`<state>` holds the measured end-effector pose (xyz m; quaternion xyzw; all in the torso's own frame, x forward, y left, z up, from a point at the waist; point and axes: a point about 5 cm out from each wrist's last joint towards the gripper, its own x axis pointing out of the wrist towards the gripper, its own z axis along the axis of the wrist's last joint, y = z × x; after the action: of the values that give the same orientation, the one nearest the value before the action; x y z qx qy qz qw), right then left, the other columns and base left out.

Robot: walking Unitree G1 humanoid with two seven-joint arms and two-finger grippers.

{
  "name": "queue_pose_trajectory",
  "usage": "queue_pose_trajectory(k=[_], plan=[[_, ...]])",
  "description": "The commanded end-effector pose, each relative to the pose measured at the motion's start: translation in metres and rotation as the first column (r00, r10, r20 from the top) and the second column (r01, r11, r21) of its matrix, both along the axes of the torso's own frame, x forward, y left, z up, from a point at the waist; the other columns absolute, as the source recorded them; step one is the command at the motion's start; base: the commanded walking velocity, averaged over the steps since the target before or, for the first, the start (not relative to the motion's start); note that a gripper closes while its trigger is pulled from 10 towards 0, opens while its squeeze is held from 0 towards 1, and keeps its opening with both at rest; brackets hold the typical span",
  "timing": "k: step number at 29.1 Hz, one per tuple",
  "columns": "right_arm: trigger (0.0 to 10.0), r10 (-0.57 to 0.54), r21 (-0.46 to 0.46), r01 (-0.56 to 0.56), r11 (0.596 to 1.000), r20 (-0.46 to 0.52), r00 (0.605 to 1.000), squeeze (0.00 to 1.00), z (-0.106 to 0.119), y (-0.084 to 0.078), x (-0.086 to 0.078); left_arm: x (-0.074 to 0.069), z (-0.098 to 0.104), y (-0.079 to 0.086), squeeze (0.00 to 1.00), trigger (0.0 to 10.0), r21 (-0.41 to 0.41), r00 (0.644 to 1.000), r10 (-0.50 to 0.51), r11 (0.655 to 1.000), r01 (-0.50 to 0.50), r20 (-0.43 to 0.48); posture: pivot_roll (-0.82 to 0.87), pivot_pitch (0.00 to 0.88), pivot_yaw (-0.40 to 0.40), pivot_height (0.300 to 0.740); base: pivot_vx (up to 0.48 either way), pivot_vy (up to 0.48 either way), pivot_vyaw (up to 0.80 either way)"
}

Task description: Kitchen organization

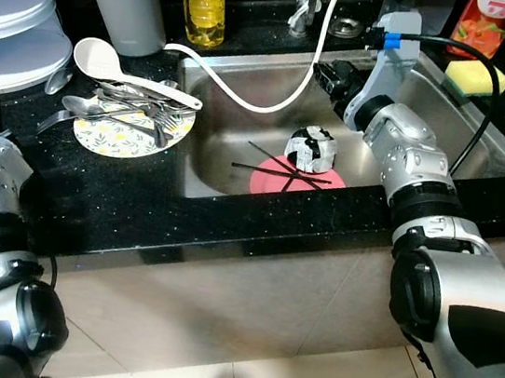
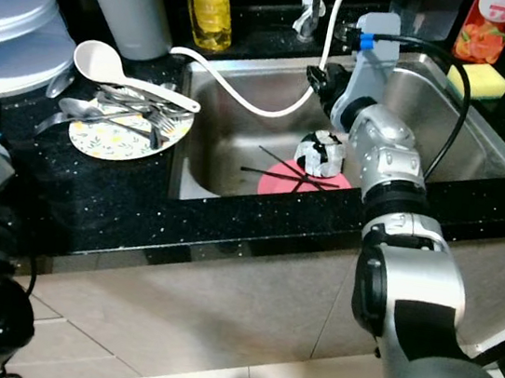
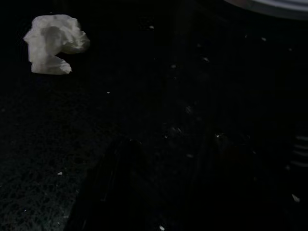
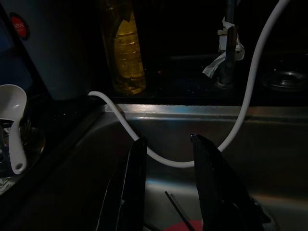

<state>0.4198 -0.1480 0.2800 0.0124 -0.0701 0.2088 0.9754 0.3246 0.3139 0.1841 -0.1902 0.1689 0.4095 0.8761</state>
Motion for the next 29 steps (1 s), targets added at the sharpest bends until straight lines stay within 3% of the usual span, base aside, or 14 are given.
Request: queue_pose_trajectory(k=[1, 2, 3, 4, 6, 7, 8, 9, 10, 22, 25, 26, 27, 29], plan=[[10.0, 0.015, 0.011, -0.015, 1.000, -0.001, 1.000, 0.00, 0.001, 0.004, 0.001, -0.002, -0.014, -0.001, 0.00, 8.5, -0.034, 0.997, -0.029, 0.999, 0.027, -0.065, -0.03, 0.078, 0.074, 0.740, 0.000, 0.000, 0.00], [10.0, 0.015, 0.012, -0.015, 1.000, 0.000, 1.000, 0.00, 0.001, 0.004, 0.001, -0.002, -0.017, -0.001, 0.00, 4.9, -0.033, 0.995, -0.049, 0.998, 0.046, -0.082, -0.03, 0.078, 0.076, 0.740, 0.000, 0.000, 0.00], [10.0, 0.015, 0.012, -0.015, 1.000, 0.000, 1.000, 0.00, 0.001, 0.004, 0.001, -0.002, -0.017, -0.001, 0.00, 4.9, -0.033, 0.995, -0.049, 0.998, 0.046, -0.082, -0.03, 0.078, 0.076, 0.740, 0.000, 0.000, 0.00], [10.0, 0.014, 0.012, -0.014, 1.000, 0.002, 1.000, 0.00, 0.002, 0.003, 0.001, -0.003, -0.019, 0.000, 0.00, 5.6, -0.021, 0.993, -0.063, 0.998, 0.061, -0.098, -0.03, 0.078, 0.076, 0.740, 0.000, 0.000, 0.00], [10.0, 0.014, 0.012, -0.014, 1.000, 0.003, 1.000, 0.00, 0.002, 0.003, 0.001, -0.003, -0.021, 0.000, 0.00, 5.5, -0.019, 0.991, -0.072, 0.997, 0.070, -0.111, -0.03, 0.078, 0.077, 0.740, 0.000, 0.000, 0.00], [10.0, 0.013, 0.013, -0.013, 1.000, 0.004, 1.000, 0.00, 0.002, 0.003, 0.001, -0.004, -0.023, 0.001, 0.00, 4.0, -0.020, 0.989, -0.080, 0.997, 0.078, -0.123, -0.03, 0.077, 0.077, 0.740, 0.000, 0.000, 0.00], [10.0, 0.013, 0.013, -0.013, 1.000, 0.004, 1.000, 0.00, 0.002, 0.003, 0.001, -0.004, -0.023, 0.001, 0.00, 4.0, -0.020, 0.989, -0.080, 0.997, 0.078, -0.123, -0.03, 0.077, 0.077, 0.740, 0.000, 0.000, 0.00], [10.0, 0.013, 0.013, -0.013, 1.000, 0.004, 1.000, 0.00, 0.002, 0.003, 0.001, -0.005, -0.025, 0.002, 0.00, 0.6, -0.024, 0.988, -0.084, 0.996, 0.082, -0.129, -0.03, 0.077, 0.079, 0.740, 0.000, 0.000, 0.00], [10.0, 0.013, 0.014, -0.013, 1.000, 0.005, 1.000, 0.00, 0.002, 0.003, 0.001, -0.005, -0.027, 0.002, 0.00, 0.0, -0.034, 0.988, -0.086, 0.996, 0.082, -0.132, -0.03, 0.076, 0.079, 0.740, 0.000, 0.000, 0.00], [10.0, 0.018, 0.013, -0.019, 1.000, 0.013, 1.000, 0.00, 0.004, 0.003, 0.001, -0.004, -0.026, 0.003, 0.00, 0.0, -0.044, 0.989, -0.089, 0.995, 0.085, -0.115, -0.03, 0.066, 0.076, 0.740, 0.000, 0.000, 0.00], [10.0, 0.021, 0.012, -0.022, 1.000, 0.016, 1.000, 0.00, 0.005, 0.004, 0.001, -0.001, -0.011, 0.003, 0.00, 0.0, 0.044, 0.996, -0.081, 0.996, 0.083, -0.049, -0.03, 0.062, 0.076, 0.740, 0.000, 0.000, 0.00], [10.0, 0.022, 0.012, -0.022, 1.000, 0.017, 1.000, 0.00, 0.005, 0.005, 0.001, 0.002, 0.000, 0.001, 0.00, 6.9, 0.087, 0.997, -0.079, 0.993, 0.078, 0.005, -0.03, 0.059, 0.073, 0.740, 0.000, 0.000, 0.00], [10.0, 0.023, 0.011, -0.023, 1.000, 0.017, 1.000, 0.00, 0.006, 0.005, 0.001, 0.004, 0.010, -0.001, 0.00, 10.0, 0.136, 0.996, -0.077, 0.988, 0.069, 0.053, -0.03, 0.059, 0.073, 0.740, 0.000, 0.000, 0.00], [10.0, 0.024, 0.011, -0.024, 1.000, 0.018, 1.000, 0.00, 0.006, 0.005, 0.001, 0.005, 0.020, -0.005, 0.00, 10.0, 0.191, 0.992, -0.082, 0.980, 0.062, 0.097, -0.03, 0.058, 0.073, 0.740, 0.000, 0.000, 0.00]])
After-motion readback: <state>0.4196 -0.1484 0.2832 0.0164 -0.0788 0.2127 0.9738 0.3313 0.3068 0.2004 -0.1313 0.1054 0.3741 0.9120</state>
